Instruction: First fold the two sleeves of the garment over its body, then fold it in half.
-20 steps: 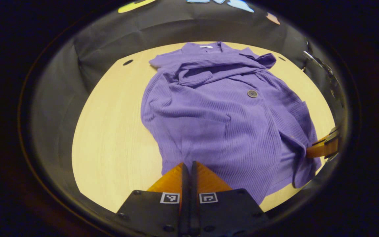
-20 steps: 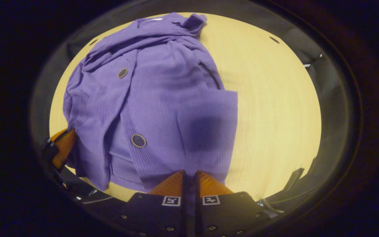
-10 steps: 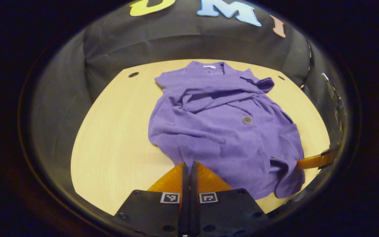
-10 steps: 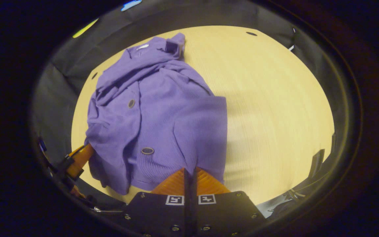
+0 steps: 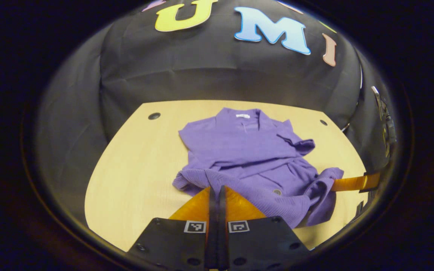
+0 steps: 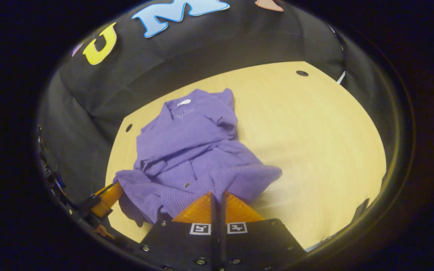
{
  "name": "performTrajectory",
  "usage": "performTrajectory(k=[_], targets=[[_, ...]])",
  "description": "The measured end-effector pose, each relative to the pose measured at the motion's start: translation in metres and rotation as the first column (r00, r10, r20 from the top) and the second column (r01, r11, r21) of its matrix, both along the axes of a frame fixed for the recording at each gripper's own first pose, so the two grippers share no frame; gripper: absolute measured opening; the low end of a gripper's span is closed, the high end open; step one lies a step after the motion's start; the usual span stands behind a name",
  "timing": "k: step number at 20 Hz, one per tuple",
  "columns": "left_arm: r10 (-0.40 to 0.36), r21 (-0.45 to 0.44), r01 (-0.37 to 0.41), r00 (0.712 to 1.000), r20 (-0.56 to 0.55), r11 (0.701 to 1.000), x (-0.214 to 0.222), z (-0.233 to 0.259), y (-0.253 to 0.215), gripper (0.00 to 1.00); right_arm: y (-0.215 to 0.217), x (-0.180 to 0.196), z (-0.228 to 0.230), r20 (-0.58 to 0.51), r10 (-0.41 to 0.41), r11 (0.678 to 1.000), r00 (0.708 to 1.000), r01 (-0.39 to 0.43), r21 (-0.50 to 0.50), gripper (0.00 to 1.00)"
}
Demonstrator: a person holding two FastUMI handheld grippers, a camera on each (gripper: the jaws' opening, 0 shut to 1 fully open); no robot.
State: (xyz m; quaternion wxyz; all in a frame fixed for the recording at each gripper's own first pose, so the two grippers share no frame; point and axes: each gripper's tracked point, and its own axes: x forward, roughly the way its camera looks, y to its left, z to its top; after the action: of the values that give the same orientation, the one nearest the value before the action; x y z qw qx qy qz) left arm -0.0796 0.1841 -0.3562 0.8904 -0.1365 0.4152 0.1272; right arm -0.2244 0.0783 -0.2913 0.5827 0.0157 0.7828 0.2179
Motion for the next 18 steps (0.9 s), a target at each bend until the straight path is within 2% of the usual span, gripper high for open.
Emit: performTrajectory(k=[5, 14, 18], targets=[[0.028, 0.006, -0.028, 0.998, 0.054, 1.0, 0.049, 0.007, 0.026, 0.07, 0.031, 0.048, -0.025, 0.069, -0.021, 0.999, 0.997, 0.018, 0.044, 0.01], [0.144, -0.025, -0.142, 0.979, 0.143, 0.99, 0.153, 0.007, 0.079, 0.07, 0.097, 0.121, -0.086, 0.149, -0.091, 0.993, 0.985, 0.078, 0.094, 0.01], [0.134, 0.002, -0.136, 0.976, 0.172, 0.991, 0.2, 0.001, 0.098, 0.06, 0.123, 0.14, -0.122, 0.158, -0.094, 0.991, 0.983, 0.078, 0.107, 0.01]])
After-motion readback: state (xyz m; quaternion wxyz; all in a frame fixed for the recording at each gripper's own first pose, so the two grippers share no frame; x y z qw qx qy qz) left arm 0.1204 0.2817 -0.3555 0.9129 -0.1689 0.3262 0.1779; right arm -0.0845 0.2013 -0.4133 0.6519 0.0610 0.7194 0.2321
